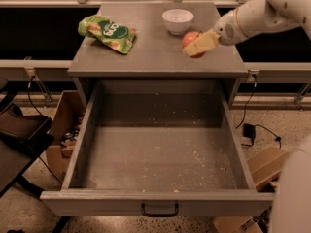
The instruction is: Pick apple from top drawer and place on counter
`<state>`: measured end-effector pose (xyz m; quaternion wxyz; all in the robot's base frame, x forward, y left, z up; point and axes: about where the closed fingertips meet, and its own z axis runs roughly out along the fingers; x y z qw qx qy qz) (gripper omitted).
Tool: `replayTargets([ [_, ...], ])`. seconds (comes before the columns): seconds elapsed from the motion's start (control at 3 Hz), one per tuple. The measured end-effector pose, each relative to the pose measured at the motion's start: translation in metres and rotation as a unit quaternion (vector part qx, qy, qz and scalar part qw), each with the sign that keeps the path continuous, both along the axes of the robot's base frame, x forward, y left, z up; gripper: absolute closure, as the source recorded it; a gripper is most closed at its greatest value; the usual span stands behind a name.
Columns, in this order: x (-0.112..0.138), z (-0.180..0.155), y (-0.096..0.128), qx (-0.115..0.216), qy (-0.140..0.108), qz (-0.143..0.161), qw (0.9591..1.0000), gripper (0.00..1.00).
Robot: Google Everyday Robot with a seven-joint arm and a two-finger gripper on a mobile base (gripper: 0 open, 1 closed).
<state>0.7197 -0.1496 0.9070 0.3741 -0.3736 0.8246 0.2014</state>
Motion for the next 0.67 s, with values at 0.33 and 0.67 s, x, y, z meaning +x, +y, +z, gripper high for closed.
replayTargets([
  [0.33, 0.035, 0.026, -0.013, -0.012, -0.038, -0.044, 0.9982, 1.00],
  [0.67, 0.062, 0.033, -0.018, -0.032, -0.064, -0.076, 0.9945, 1.00],
])
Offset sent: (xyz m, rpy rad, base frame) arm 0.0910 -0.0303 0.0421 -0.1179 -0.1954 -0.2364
